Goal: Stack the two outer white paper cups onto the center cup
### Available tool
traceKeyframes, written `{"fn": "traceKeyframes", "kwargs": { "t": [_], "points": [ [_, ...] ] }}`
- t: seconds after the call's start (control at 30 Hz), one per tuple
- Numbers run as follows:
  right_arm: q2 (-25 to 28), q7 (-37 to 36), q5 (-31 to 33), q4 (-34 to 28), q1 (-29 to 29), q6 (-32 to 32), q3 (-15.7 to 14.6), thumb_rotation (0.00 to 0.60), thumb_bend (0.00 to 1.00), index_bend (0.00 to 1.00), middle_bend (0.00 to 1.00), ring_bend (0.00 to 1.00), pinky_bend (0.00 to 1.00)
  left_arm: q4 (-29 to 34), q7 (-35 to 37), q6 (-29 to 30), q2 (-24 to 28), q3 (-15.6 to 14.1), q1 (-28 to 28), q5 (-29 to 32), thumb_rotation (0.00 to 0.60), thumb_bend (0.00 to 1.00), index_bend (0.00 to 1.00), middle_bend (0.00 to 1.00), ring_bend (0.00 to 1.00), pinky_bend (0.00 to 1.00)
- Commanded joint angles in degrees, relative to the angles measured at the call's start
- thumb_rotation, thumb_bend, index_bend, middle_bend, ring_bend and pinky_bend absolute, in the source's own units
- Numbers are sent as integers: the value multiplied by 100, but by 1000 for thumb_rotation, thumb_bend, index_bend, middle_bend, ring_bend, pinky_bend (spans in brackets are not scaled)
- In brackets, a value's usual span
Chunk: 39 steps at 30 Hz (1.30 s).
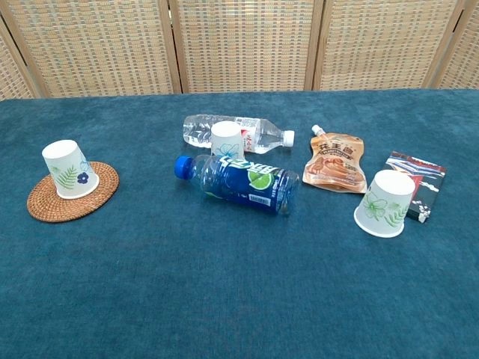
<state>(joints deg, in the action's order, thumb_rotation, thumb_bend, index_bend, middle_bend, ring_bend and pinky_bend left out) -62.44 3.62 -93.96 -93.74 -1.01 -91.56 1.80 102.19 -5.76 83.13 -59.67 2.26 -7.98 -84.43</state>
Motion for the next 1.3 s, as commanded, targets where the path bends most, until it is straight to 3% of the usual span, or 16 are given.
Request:
{"fn": "traceKeyframes", "kwargs": {
  "t": [0.03, 0.33, 0.53, 0.8, 1.03, 1.3],
  "points": [
    [-9, -9, 7, 5, -1, 1, 4, 600, 0, 0, 0, 0, 0, 37, 34, -12, 48, -19, 12, -25, 600, 0, 0, 0, 0, 0],
    [-67, -189, 70, -62, -230, 281, 113, 600, 0, 0, 0, 0, 0, 51, 75, -7, 58, -13, 22, -42, 600, 0, 0, 0, 0, 0],
    [146, -218, 36, -205, -1156, 1483, 382, 600, 0, 70, 40, 4, 26, 77, 115, 55, 64, 20, 28, -86, 600, 0, 0, 0, 0, 0],
    [28, -505, 590, -252, -2497, 3473, 732, 600, 34, 182, 222, 153, 308, 62, -223, -187, -90, 135, -91, 295, 600, 0, 0, 0, 0, 0],
    [-477, -419, 1143, -30, -3121, 4248, 906, 600, 168, 197, 246, 192, 335, 17, -534, -331, -246, 236, -189, 594, 600, 0, 0, 0, 0, 0],
    [-949, 48, 1645, 155, -3486, 4687, 804, 600, 196, 210, 255, 210, 345, 15, -717, -347, -317, 242, -212, 677, 600, 0, 0, 0, 0, 0]
  ]
}}
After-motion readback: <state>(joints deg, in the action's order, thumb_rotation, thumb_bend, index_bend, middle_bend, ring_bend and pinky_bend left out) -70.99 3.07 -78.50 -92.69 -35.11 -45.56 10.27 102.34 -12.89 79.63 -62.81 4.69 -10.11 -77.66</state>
